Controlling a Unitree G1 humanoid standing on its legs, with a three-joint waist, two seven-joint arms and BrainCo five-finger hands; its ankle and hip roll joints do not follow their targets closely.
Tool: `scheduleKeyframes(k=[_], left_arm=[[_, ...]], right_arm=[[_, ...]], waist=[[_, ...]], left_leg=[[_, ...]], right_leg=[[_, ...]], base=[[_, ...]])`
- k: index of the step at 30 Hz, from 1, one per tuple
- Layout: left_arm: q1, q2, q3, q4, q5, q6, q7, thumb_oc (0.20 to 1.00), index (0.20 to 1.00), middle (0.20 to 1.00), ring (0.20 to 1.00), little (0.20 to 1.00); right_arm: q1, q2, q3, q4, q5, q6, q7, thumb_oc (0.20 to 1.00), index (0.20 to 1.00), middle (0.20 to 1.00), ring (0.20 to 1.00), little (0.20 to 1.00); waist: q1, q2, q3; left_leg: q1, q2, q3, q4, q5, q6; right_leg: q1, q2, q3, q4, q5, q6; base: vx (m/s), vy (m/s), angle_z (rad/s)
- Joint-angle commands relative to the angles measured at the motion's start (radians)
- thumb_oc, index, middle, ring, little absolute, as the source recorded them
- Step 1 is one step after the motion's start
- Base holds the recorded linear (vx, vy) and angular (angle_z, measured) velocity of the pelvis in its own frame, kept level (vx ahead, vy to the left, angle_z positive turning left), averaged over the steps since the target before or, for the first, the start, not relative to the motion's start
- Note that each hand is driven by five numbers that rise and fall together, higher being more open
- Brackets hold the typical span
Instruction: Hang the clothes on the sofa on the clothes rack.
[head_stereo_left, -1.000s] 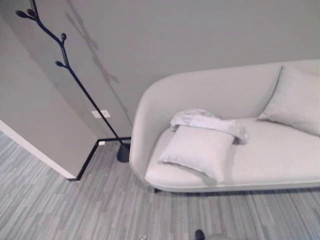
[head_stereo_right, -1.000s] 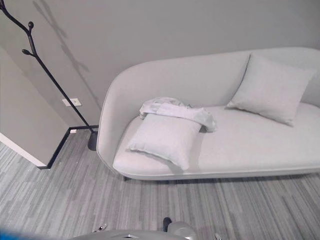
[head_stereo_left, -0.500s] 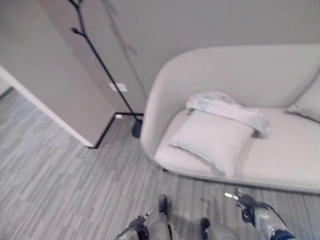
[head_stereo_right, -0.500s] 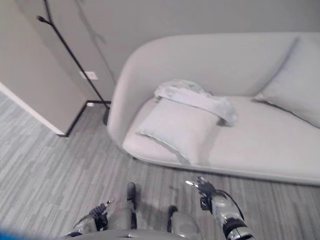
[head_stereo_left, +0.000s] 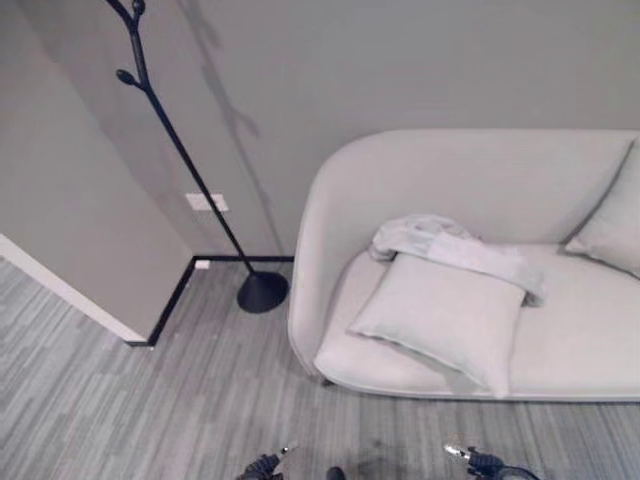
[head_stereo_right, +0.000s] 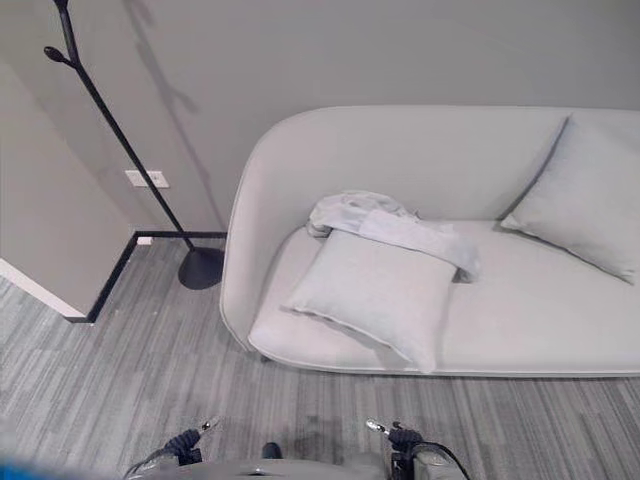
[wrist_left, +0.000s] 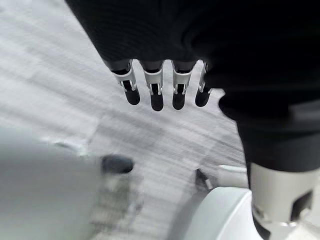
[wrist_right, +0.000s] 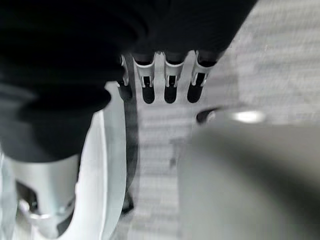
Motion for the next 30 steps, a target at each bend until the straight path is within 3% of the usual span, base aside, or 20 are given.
scheduleKeyframes(k=[1, 2, 4, 6, 7, 8, 9, 10, 11, 14, 19, 23, 24, 27, 30], left_arm=[[0.016, 0.03, 0.026, -0.011, 0.031, 0.001, 0.008, 1.0, 1.0, 1.0, 1.0, 1.0], [0.021, 0.039, 0.028, -0.014, 0.034, 0.003, 0.012, 1.0, 1.0, 1.0, 1.0, 1.0], [0.023, 0.042, 0.03, -0.014, 0.031, 0.002, 0.013, 1.0, 1.0, 1.0, 1.0, 1.0], [0.034, 0.045, 0.032, -0.009, 0.035, 0.001, 0.014, 1.0, 1.0, 1.0, 1.0, 1.0], [0.034, 0.044, 0.032, -0.009, 0.035, 0.001, 0.014, 1.0, 1.0, 1.0, 1.0, 1.0], [0.04, 0.04, 0.03, 0.0, 0.034, 0.004, 0.013, 1.0, 1.0, 1.0, 1.0, 1.0], [0.043, 0.039, 0.028, 0.002, 0.035, 0.006, 0.013, 1.0, 1.0, 1.0, 1.0, 1.0], [0.045, 0.034, 0.022, 0.007, 0.049, 0.01, 0.01, 1.0, 1.0, 1.0, 1.0, 1.0], [0.041, 0.033, 0.021, 0.006, 0.055, 0.01, 0.008, 1.0, 1.0, 1.0, 1.0, 1.0], [0.036, 0.027, 0.016, 0.003, 0.065, 0.01, 0.006, 1.0, 1.0, 1.0, 1.0, 1.0], [0.029, 0.025, 0.018, -0.01, 0.066, 0.009, -0.001, 1.0, 1.0, 1.0, 1.0, 1.0], [0.033, 0.021, 0.023, 0.0, 0.066, 0.007, 0.004, 1.0, 1.0, 1.0, 1.0, 1.0], [0.036, 0.019, 0.034, 0.0, 0.038, 0.008, 0.01, 1.0, 1.0, 1.0, 1.0, 1.0], [0.036, 0.013, 0.034, -0.004, 0.03, 0.005, 0.021, 1.0, 1.0, 1.0, 1.0, 1.0], [0.037, -0.002, 0.026, -0.029, 0.017, -0.002, 0.034, 1.0, 1.0, 1.0, 1.0, 1.0]], right_arm=[[-0.038, -0.019, -0.001, -0.01, -0.018, -0.024, -0.005, 1.0, 1.0, 1.0, 1.0, 1.0], [-0.033, -0.019, -0.004, -0.009, -0.015, -0.025, -0.011, 1.0, 1.0, 1.0, 1.0, 1.0], [-0.033, -0.02, -0.007, -0.011, -0.012, -0.027, -0.016, 1.0, 1.0, 1.0, 1.0, 1.0], [-0.032, -0.032, -0.02, -0.045, 0.011, -0.038, -0.03, 1.0, 1.0, 1.0, 1.0, 1.0], [-0.032, -0.032, -0.02, -0.045, 0.011, -0.037, -0.03, 1.0, 1.0, 1.0, 1.0, 1.0], [-0.04, -0.047, -0.024, -0.097, 0.015, -0.044, -0.041, 1.0, 1.0, 1.0, 1.0, 1.0], [-0.041, -0.054, -0.023, -0.122, 0.018, -0.047, -0.046, 1.0, 1.0, 1.0, 1.0, 1.0], [-0.037, -0.066, -0.02, -0.184, 0.019, -0.05, -0.056, 1.0, 1.0, 1.0, 1.0, 1.0], [-0.033, -0.07, -0.016, -0.213, 0.019, -0.051, -0.059, 1.0, 1.0, 1.0, 1.0, 1.0], [-0.022, -0.079, -0.007, -0.246, 0.007, -0.049, -0.057, 1.0, 1.0, 1.0, 1.0, 1.0], [-0.008, -0.088, 0.01, -0.241, -0.023, -0.039, -0.044, 1.0, 1.0, 1.0, 1.0, 1.0], [0.002, -0.095, 0.014, -0.229, -0.027, -0.042, -0.038, 1.0, 1.0, 1.0, 1.0, 1.0], [0.002, -0.098, 0.011, -0.219, -0.03, -0.038, -0.041, 1.0, 1.0, 1.0, 1.0, 1.0], [0.004, -0.103, 0.012, -0.219, -0.036, -0.039, -0.046, 1.0, 1.0, 1.0, 1.0, 1.0], [0.019, -0.124, 0.005, -0.259, -0.049, -0.044, -0.048, 1.0, 1.0, 1.0, 1.0, 1.0]], waist=[[0.019, -0.041, 0.05], [0.027, -0.039, 0.054], [0.024, -0.04, 0.056], [0.011, -0.039, 0.052], [0.011, -0.038, 0.052], [-0.004, -0.023, 0.063], [-0.016, -0.021, 0.075], [-0.046, -0.024, 0.108], [-0.054, -0.029, 0.113], [-0.07, -0.033, 0.128], [-0.087, -0.035, 0.125], [-0.089, -0.033, 0.105], [-0.095, -0.029, 0.094], [-0.092, -0.021, 0.086], [-0.092, -0.018, 0.065]], left_leg=[[-0.087, -0.014, 0.01, 0.021, 0.004, -0.018], [-0.067, -0.015, 0.026, 0.017, -0.018, -0.009], [-0.057, -0.015, 0.03, 0.016, -0.029, -0.006], [-0.035, 0.003, 0.034, 0.016, -0.055, -0.013], [-0.035, 0.003, 0.034, 0.016, -0.055, -0.013], [-0.014, 0.022, 0.031, 0.016, -0.067, -0.018], [0.002, 0.023, 0.024, 0.015, -0.072, -0.019], [0.047, 0.012, 0.004, 0.013, -0.091, -0.019], [0.057, 0.004, -0.001, 0.013, -0.097, -0.019], [0.091, -0.007, -0.017, 0.013, -0.113, -0.019], [0.149, -0.017, -0.071, 0.023, -0.146, -0.024], [0.178, -0.007, -0.086, 0.033, -0.18, -0.033], [0.185, 0.02, -0.099, 0.05, -0.191, -0.042], [0.185, 0.034, -0.103, 0.072, -0.193, -0.052], [0.16, 0.072, -0.102, 0.173, -0.125, -0.091]], right_leg=[[0.102, -0.132, -0.007, -0.085, 0.363, 0.004], [0.092, -0.165, -0.08, -0.053, 0.365, -0.015], [0.083, -0.17, -0.103, -0.038, 0.361, -0.018], [0.057, -0.093, -0.134, -0.085, 0.259, -0.022], [0.058, -0.093, -0.135, -0.085, 0.259, -0.022], [-0.003, -0.012, -0.142, -0.116, 0.201, -0.02], [-0.03, 0.028, -0.13, -0.135, 0.203, -0.016], [-0.081, 0.111, -0.084, -0.191, 0.234, -0.004], [-0.098, 0.134, -0.068, -0.224, 0.255, 0.001], [-0.127, 0.169, -0.065, -0.281, 0.299, 0.006], [-0.152, 0.183, -0.078, -0.321, 0.351, 0.005], [-0.137, 0.184, -0.055, -0.303, 0.348, -0.016], [-0.15, 0.204, -0.042, -0.236, 0.319, -0.027], [-0.135, 0.209, -0.046, -0.217, 0.287, -0.046], [-0.077, 0.21, -0.066, -0.236, 0.256, -0.071]], base=[[0.15, 0.121, -0.13], [0.15, 0.12, -0.28], [0.16, 0.054, -0.37], [0.18, -0.027, -0.29], [0.13, -0.073, -0.19], [0.13, -0.073, -0.24], [0.23, -0.118, -0.32], [0.2, -0.09, -0.28], [0.16, -0.067, -0.13], [0.16, -0.061, 0.51], [0.22, -0.138, 0.41], [0.23, -0.206, 0.23], [0.24, -0.278, 0.28], [0.18, -0.185, 0.43], [0.22, -0.28, 0.09]])
